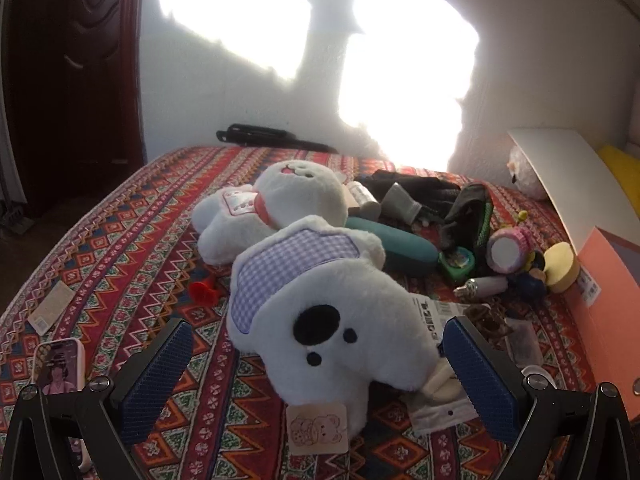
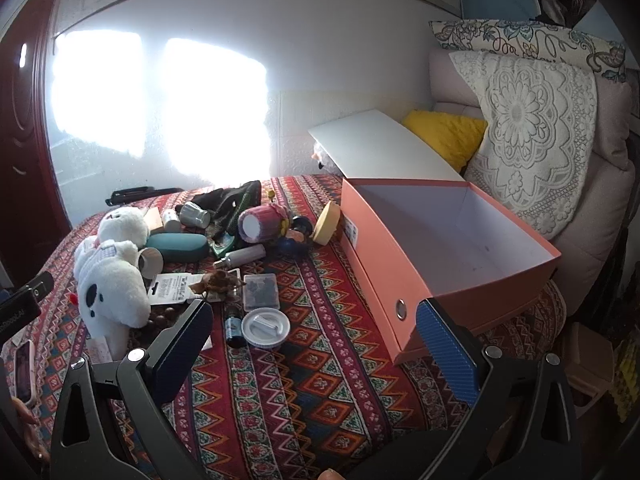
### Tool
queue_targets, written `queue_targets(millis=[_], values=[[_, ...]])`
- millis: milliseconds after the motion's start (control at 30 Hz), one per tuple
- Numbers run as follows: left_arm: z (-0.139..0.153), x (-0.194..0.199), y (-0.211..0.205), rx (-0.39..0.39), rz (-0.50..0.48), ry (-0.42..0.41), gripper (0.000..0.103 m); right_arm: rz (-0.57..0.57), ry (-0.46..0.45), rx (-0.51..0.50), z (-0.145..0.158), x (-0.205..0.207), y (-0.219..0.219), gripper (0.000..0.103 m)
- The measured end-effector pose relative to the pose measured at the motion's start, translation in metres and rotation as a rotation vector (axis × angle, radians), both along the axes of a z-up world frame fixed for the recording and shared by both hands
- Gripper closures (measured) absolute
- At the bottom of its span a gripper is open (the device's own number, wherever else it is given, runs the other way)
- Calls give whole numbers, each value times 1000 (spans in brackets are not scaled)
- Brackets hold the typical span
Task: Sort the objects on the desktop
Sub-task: 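Grasp the white plush dog with the left tool while the right tool grasps the white bear plush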
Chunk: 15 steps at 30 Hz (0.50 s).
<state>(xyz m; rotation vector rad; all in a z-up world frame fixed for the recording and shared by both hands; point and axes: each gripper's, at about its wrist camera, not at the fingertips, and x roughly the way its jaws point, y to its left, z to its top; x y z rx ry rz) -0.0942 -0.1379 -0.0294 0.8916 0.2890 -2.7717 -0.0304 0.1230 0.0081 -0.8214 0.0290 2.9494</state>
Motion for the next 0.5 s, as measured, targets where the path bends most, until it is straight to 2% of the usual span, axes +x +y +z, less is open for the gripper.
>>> queue_targets(millis=[100, 167, 300, 400, 500], values=[[-6, -42, 7, -8, -19, -63, 0, 17, -4, -11, -5, -19, -5, 0], [-12, -68, 17, -51, -3, -114, 0, 23, -12, -24, -12, -31, -7, 0], [-31, -111, 57, -304, 82, -239, 0, 15, -40, -50, -32, -56, -4, 0], [-55, -114, 102, -486, 13, -295, 0, 14, -94, -80, -55, -73, 4, 0], [-84, -103, 134, -625, -53, -322, 0, 10, -174, -124, -79, -88, 19, 0]])
